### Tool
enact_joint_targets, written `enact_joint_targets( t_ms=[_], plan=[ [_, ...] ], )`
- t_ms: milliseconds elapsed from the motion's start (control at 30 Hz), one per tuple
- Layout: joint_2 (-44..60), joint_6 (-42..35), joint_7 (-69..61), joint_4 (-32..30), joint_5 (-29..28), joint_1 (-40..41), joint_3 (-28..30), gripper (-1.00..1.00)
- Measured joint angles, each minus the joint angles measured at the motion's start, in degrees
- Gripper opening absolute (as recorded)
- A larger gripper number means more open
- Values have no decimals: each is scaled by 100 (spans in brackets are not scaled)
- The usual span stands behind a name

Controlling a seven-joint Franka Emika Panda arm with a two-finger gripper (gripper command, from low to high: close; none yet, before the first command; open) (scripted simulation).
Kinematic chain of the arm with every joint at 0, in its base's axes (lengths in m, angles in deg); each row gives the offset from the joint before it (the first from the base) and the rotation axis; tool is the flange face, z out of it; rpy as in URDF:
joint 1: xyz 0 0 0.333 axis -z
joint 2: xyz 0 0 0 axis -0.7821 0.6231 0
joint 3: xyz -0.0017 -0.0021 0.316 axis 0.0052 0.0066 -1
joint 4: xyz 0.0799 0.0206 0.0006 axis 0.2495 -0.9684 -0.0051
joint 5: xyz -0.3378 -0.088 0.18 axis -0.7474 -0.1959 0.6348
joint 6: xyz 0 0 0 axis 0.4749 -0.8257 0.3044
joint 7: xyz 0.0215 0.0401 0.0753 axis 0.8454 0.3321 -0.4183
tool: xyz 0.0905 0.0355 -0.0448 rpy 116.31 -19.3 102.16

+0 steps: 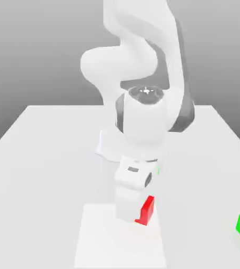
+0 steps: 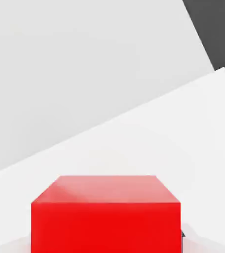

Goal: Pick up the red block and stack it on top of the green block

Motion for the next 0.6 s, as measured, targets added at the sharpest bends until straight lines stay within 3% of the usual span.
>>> enact_joint_targets(
  t_ms=[200, 600],
  plan=[
    [-339, -349, 326, -46, -276, 28, -31, -100],
    [-32, -804, 1828, 703, -772, -608, -428, -100]
  ],
)
